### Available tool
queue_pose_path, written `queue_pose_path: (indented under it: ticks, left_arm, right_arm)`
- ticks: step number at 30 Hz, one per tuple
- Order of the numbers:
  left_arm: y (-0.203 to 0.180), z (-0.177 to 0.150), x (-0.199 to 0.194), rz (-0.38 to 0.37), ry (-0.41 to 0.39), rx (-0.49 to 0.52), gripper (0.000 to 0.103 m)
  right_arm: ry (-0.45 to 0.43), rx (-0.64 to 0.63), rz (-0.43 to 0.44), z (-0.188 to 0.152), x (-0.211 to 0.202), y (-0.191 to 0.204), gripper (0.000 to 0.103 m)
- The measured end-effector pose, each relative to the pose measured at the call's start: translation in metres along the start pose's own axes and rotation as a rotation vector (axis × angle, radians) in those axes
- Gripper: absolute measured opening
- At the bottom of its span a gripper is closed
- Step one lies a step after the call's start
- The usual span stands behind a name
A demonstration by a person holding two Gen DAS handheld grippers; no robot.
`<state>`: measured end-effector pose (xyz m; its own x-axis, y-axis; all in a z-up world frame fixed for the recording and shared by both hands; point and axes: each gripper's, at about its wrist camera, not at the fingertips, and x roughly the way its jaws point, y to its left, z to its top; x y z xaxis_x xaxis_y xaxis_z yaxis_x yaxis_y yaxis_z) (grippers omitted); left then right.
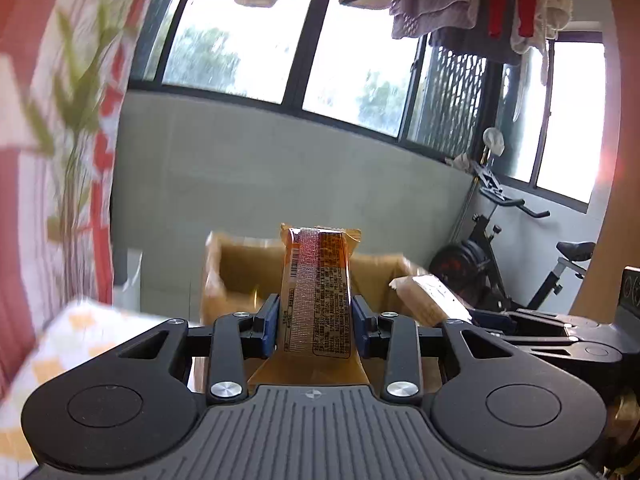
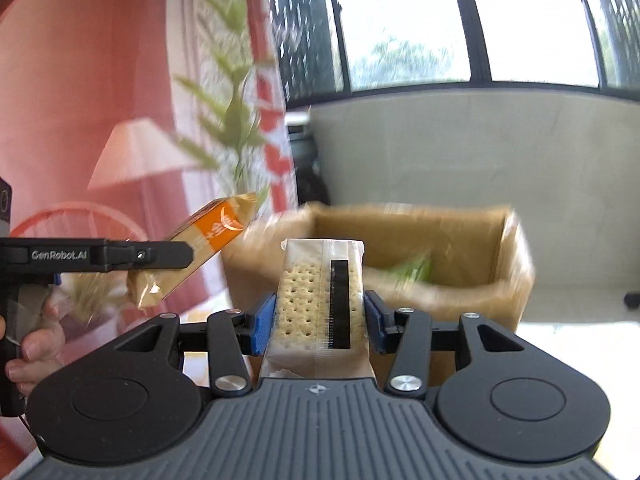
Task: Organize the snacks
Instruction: 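Carry the bar and cracker pack to the floor box and open both grippers, then grasp the blue-and-white bread packet with both grippers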
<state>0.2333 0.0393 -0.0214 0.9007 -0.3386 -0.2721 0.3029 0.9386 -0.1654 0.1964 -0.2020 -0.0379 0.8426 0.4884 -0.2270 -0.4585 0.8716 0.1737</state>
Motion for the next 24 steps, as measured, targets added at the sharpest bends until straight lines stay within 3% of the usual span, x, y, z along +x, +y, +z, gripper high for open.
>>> queue_pose_path:
  ticks: [6,10,12,14,24]
  left_arm:
    - [-0.010,0.032,0.064,0.011,0.014,0.021,0.039]
    - [-0.019,0.030,0.091,0.017,0.063,0.064,0.039]
    - [-0.022,0.027,0.097,0.030,0.079,0.077,0.045]
    - [-0.019,0.024,0.098,0.035,0.083,0.066,0.056]
    - [0.005,0.012,0.058,0.017,0.137,0.100,0.056]
  right_arm:
    - [0.011,-0.012,-0.156,0.027,0.055,-0.038,0.049]
    - [0.067,0.013,-0.206,0.027,0.082,-0.059,0.049]
    - [0.094,0.022,-0.220,0.020,0.088,-0.064,0.051]
    - [0.097,0.021,-0.238,0.014,0.085,-0.067,0.063]
    - [0.023,0.036,-0.156,0.005,0.046,-0.043,0.064]
